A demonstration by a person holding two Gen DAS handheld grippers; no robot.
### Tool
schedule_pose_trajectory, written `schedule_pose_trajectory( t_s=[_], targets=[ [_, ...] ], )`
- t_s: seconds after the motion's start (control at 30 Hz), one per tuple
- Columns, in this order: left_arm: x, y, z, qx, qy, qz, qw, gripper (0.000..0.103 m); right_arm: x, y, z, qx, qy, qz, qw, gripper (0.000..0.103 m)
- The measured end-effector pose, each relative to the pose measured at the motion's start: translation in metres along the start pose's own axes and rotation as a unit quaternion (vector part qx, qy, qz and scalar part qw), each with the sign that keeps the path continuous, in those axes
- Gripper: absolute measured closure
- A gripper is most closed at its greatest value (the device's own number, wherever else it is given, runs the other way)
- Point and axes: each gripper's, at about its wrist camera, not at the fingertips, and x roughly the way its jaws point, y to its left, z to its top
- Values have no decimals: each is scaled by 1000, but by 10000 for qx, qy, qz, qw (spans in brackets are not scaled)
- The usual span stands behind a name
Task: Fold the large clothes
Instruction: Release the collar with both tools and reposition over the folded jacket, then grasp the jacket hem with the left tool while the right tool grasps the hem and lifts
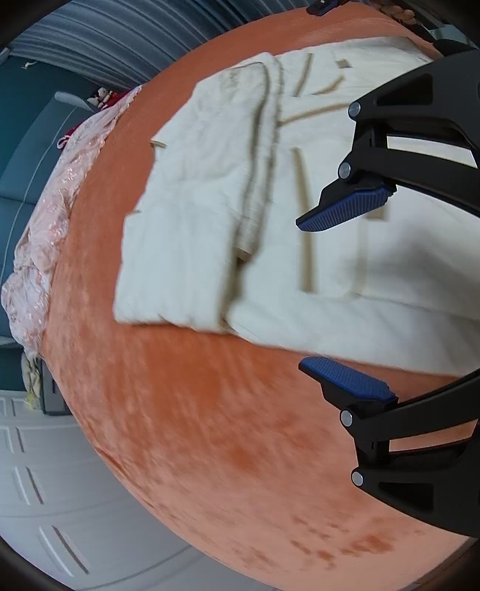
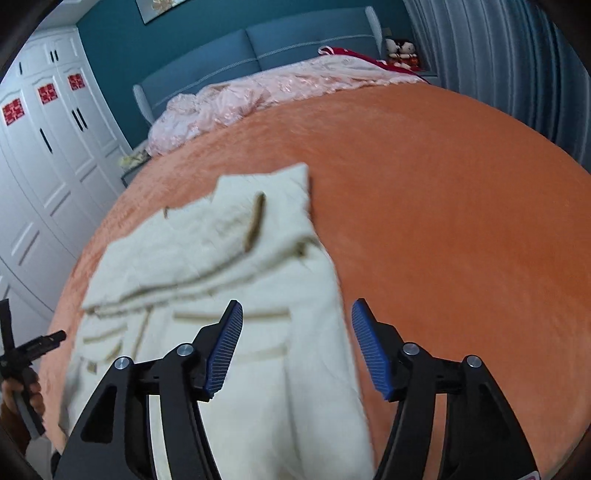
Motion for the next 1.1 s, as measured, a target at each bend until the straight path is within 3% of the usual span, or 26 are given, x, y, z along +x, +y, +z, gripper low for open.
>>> schedule_pose_trajectory(
  t_s=[0.13, 0.23, 0.3, 0.4, 0.47, 0.5, 0.53, 0.7, 0.8, 0.93, 1.1],
  targets=[
    [-14, 38, -68, -625, 385, -370, 9966, 35, -23, -51, -67, 858, 502, 117, 9950, 37],
    [-10, 60, -103, -1437, 553, -841, 9845, 33, -17, -68, -104, 1454, 804, 502, 9848, 37],
    [-16, 59, -117, -1573, 288, -916, 9829, 32, -9, -68, -118, 1794, 903, 712, 9770, 36],
    [-16, 48, -118, -1553, 294, -948, 9829, 33, -3, -56, -121, 1971, 741, 931, 9731, 36],
    [-15, 39, -114, -1488, 422, -1049, 9824, 62, 5, -47, -118, 2129, 755, 1119, 9677, 46],
    [-15, 35, -113, -1449, 485, -982, 9834, 81, 9, -42, -115, 2177, 825, 1171, 9654, 74],
    [-18, 33, -111, -1463, 465, -955, 9835, 87, 9, -37, -112, 2153, 891, 1026, 9670, 92],
    [-60, 22, -102, -1126, 198, -1038, 9880, 93, -32, -19, -88, 1552, 636, 986, 9809, 98],
    [-94, 15, -106, -788, 139, -1058, 9912, 95, -64, -11, -83, 1058, 742, 1075, 9858, 98],
    [-147, 18, -141, -257, 324, -965, 9945, 95, -119, 0, -105, -64, 1239, 951, 9877, 98],
    [-214, 36, -220, 195, 1049, -756, 9914, 95, -188, -5, -165, -638, 2296, 886, 9671, 98]
  ],
)
